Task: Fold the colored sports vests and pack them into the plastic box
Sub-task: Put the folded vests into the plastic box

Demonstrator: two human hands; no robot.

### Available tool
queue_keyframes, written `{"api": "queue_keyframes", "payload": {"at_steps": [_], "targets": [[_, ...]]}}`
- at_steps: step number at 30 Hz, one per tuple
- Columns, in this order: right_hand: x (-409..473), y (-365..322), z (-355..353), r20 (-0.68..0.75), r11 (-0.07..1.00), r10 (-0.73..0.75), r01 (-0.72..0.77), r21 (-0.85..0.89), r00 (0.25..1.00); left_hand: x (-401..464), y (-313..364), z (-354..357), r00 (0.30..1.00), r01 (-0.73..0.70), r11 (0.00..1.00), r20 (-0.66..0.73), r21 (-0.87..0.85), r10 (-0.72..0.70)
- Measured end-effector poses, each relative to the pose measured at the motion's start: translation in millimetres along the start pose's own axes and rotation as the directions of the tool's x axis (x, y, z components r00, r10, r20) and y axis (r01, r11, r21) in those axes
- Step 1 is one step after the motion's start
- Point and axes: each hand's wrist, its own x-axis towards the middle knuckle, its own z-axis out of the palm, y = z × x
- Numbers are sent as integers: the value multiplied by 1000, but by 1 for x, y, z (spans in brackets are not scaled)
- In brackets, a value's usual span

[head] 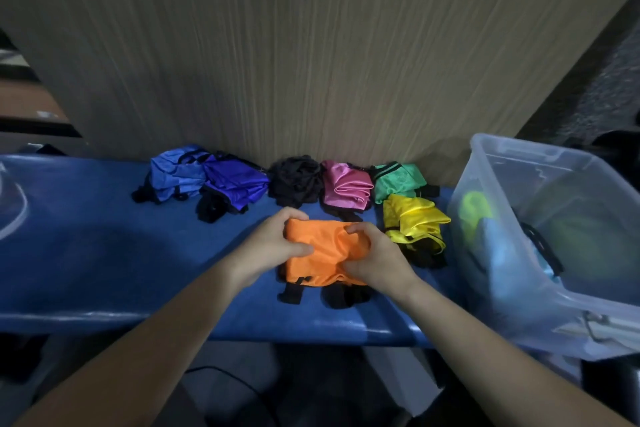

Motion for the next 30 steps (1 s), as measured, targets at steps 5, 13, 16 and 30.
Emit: {"api": "queue_keyframes", "payload": {"at_steps": [5,13,16,30], "targets": [[-15,-12,-7,-79,995,-79,83,47,994,-20,13,-2,998,-46,998,-36,-46,45],[-51,-49,-70,-159,982,-181,188,30,971,-50,84,-6,973,-210,978,-98,6,209],[-68,-59,-106,-216,980,-194,201,10,957,-59,119,1,963,-261,965,-73,-3,260],[-119,-24,-277,-423,988,-140,153,-4,895,-30,263,111,896,-435,897,63,-81,440]]}}
